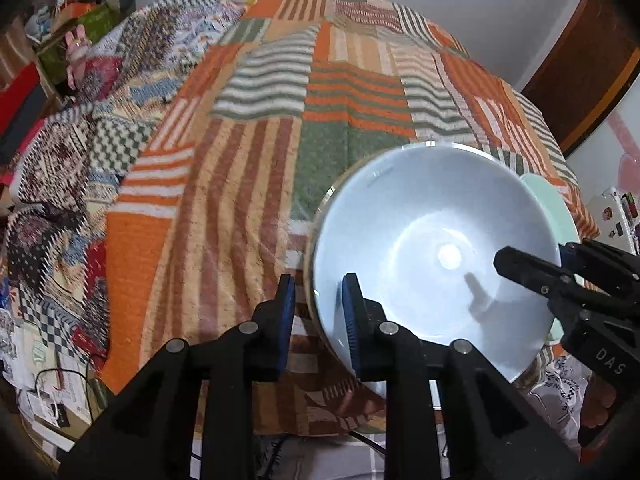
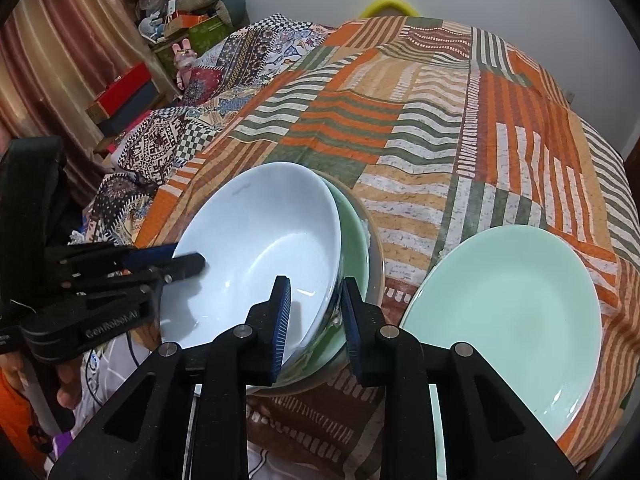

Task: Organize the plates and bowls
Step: 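Carry the white spotted bowl with both grippers over the nested bowls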

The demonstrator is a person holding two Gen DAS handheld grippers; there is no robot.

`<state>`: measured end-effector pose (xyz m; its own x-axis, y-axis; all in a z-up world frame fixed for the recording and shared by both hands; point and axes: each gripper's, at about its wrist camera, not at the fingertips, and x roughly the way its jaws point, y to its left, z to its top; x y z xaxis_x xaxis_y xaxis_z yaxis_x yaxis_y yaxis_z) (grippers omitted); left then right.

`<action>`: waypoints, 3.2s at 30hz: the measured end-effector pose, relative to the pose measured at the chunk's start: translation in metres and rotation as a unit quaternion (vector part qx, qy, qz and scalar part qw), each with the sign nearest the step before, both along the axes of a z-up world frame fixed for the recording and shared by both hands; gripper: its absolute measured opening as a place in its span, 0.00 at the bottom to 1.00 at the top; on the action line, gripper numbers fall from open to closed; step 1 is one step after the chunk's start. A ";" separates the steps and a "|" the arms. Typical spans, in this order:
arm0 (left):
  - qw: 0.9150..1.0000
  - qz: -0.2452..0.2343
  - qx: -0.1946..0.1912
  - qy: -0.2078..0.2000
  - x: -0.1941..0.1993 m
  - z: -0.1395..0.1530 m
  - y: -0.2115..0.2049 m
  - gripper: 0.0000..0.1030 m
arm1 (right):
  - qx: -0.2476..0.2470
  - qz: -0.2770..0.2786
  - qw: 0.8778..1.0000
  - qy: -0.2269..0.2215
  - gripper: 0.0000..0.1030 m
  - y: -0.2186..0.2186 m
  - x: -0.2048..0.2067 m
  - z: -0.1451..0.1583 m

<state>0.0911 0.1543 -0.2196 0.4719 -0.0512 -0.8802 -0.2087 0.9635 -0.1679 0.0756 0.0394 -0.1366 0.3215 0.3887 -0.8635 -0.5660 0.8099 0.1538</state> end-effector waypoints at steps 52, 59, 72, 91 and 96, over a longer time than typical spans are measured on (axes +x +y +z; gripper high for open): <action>0.995 -0.007 -0.092 -0.037 -0.001 -0.035 0.007 0.27 | 0.017 -0.029 0.999 0.019 0.36 -0.014 0.021 -0.023; 0.994 0.001 -0.100 -0.032 -0.002 -0.034 0.006 0.26 | 0.018 -0.028 0.999 0.034 0.30 -0.012 0.019 -0.030; 0.997 0.013 -0.065 -0.038 -0.011 -0.004 -0.008 0.26 | 0.020 -0.045 0.998 0.035 0.30 -0.024 0.017 -0.017; 0.994 0.045 -0.082 -0.050 -0.010 0.004 0.008 0.25 | 0.054 -0.045 0.997 -0.017 0.25 -0.035 0.008 0.014; 0.994 0.043 -0.088 -0.054 -0.018 0.004 0.010 0.25 | 0.036 -0.050 0.997 -0.037 0.31 -0.035 0.004 0.013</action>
<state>0.0736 0.1639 -0.2160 0.5728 -0.1547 -0.8049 -0.2613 0.8963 -0.3582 0.0797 0.0046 -0.1237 0.4232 0.4117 -0.8071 -0.4947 0.8513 0.1749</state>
